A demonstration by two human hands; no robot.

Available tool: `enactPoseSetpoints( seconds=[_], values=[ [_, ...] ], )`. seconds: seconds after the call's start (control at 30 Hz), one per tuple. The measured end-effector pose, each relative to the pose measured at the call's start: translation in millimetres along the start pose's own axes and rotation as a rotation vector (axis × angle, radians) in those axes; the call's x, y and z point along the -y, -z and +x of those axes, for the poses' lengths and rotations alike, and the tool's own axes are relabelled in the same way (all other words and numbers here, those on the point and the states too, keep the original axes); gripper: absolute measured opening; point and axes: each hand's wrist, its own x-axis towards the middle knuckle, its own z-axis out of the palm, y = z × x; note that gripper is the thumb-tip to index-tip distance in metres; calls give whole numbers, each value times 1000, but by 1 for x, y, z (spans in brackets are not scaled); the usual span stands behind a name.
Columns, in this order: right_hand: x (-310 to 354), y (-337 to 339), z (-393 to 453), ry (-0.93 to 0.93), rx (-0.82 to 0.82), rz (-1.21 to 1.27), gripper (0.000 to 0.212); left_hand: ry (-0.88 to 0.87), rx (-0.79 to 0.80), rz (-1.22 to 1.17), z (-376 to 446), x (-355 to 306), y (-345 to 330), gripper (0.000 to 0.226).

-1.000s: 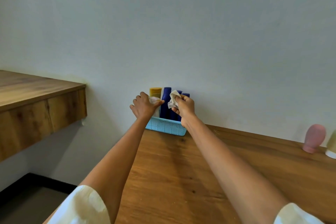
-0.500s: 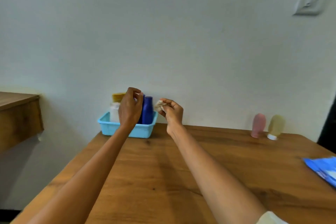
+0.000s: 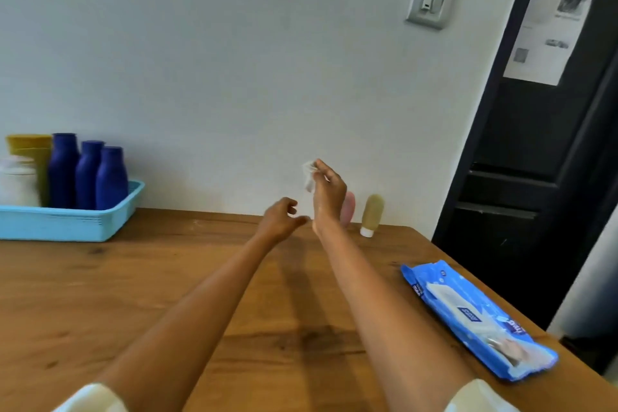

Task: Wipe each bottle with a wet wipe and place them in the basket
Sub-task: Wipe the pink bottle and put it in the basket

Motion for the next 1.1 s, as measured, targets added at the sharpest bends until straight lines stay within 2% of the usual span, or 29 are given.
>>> enactPoseSetpoints(
  seconds=[0.13,0.3,0.4,0.57,0.73,0.93,1.03,1.1],
  values=[
    [-7,48,41,38,-70,-64,29,70,111,21,33,-15,-64,82],
    [-7,84,82,65,-82,-93,29,113,80,68,65,-17,-113,92],
    [-7,92,92,69,-61,-72,30,104,6,4,75,-13,-133,82],
    [-20,88,95,65,-39,-113,31,77,-53,-95,76,-12,-137,50],
    [-24,70,75,77,-74,-118,29,52,-57,-368,56,-16,-95,53],
    [13,14,36,92,-181,202,35,-27,120,-1045,12,-14,8,42],
    [46,-11,9,161,-146,295,34,-102,156,-1198,-10,-17,62,52],
    [60,-29,-12,199,-83,226,34,-153,165,-1233,-23,-18,92,66]
  ],
)
